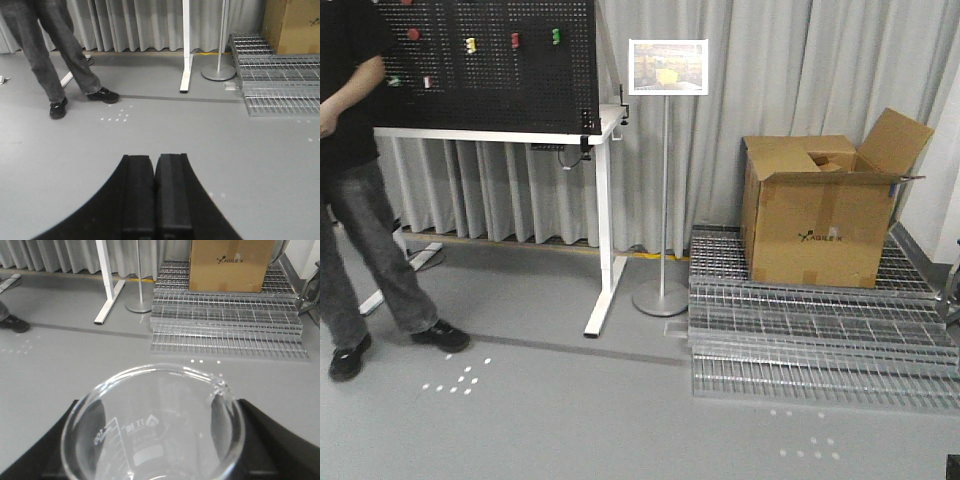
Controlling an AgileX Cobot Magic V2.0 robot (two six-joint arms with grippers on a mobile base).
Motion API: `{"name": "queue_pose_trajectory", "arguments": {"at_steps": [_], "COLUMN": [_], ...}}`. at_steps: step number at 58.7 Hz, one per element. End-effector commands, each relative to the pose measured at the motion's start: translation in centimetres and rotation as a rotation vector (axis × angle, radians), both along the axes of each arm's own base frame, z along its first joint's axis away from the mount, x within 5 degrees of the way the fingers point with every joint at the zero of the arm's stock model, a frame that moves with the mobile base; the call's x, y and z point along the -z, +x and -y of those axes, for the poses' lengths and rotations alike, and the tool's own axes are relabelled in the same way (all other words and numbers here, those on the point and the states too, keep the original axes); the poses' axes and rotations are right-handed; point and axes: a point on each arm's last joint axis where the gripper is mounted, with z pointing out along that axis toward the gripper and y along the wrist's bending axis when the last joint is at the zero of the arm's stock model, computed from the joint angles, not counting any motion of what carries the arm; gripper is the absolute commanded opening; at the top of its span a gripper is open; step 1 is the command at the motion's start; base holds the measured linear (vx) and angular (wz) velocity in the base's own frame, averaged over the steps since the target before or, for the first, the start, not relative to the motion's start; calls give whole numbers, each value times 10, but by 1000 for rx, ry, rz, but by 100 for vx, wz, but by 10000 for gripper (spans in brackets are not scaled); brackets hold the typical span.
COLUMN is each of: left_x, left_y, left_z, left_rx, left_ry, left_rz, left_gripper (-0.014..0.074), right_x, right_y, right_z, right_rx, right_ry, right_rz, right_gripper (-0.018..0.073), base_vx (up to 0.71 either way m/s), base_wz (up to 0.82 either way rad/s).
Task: Pick beaker and place in left cabinet
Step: 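Turn and drive to the open white cabinet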
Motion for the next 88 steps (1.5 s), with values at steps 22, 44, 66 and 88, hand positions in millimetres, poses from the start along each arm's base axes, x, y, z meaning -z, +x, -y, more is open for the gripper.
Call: {"name": "queue_pose_trajectory", "arguments": {"at_steps": [22, 44, 66, 88], "left_x": [-12, -12, -12, -12], "left_y": [1, 1, 1, 1], "left_z": [1, 1, 1, 1], "left_rx": [18, 18, 18, 18], "left_ry": [-4, -4, -4, -4], "left_rz": [99, 99, 99, 99], "left_gripper": [4, 4, 4, 4], "right_x": [-17, -17, -17, -16], "right_y": [3, 3, 3, 5], "right_z": [-2, -2, -2, -3], "right_rx": [-33, -33, -34, -36], "right_ry": [-3, -3, -2, -2], "right_rz": [93, 93, 95, 90], "right_gripper": [-1, -1, -1, -1], "base_vx": [67, 60, 55, 47], "base_wz": [-29, -62, -57, -76]}}
